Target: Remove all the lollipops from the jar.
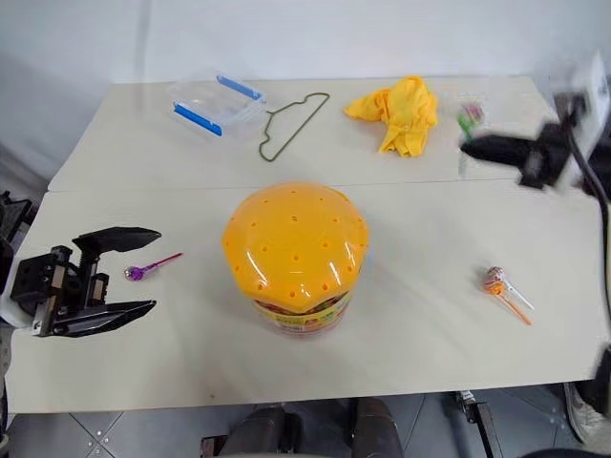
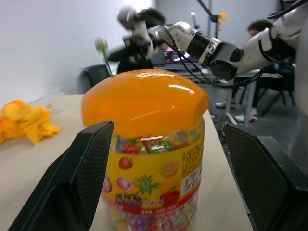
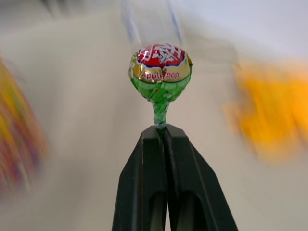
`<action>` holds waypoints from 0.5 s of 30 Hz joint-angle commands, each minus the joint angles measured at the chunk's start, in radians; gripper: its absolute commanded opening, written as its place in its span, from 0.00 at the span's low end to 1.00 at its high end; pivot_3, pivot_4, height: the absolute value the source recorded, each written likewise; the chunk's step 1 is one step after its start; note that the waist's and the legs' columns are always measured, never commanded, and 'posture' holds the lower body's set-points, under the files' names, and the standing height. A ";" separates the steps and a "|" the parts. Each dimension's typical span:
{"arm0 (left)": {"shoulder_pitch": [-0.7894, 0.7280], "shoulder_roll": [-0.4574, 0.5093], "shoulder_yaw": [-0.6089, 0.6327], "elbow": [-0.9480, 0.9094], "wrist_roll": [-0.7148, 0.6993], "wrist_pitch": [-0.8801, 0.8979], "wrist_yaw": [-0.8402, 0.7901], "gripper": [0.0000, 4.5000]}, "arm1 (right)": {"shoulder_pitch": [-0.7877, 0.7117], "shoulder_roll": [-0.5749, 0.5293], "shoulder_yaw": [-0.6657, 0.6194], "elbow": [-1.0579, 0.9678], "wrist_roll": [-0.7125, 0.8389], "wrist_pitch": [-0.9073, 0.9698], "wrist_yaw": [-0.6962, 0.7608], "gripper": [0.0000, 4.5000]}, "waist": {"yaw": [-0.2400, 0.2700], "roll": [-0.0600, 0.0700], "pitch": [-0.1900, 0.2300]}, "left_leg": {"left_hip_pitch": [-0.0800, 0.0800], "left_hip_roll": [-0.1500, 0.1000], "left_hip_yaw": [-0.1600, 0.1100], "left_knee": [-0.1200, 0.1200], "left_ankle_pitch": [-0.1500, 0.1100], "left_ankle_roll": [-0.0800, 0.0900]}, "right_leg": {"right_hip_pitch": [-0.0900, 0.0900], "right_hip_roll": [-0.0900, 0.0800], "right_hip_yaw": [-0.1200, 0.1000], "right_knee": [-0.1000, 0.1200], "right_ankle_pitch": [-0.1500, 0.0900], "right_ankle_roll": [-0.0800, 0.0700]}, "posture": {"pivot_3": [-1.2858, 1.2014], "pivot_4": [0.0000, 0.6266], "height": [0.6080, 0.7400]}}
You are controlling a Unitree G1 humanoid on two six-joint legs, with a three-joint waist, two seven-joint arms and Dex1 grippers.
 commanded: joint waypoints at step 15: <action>-0.020 0.099 0.043 0.079 0.011 0.068 -0.012 0.86 | 0.366 0.024 -0.176 0.122 -0.113 -0.399 0.021 0.58 | -0.002 0.003 0.000 | 0.005 0.002 0.009 0.001 0.001 -0.002 | 0.000 0.001 0.000 0.004 0.000 0.000 | 0.52 0.24 1.00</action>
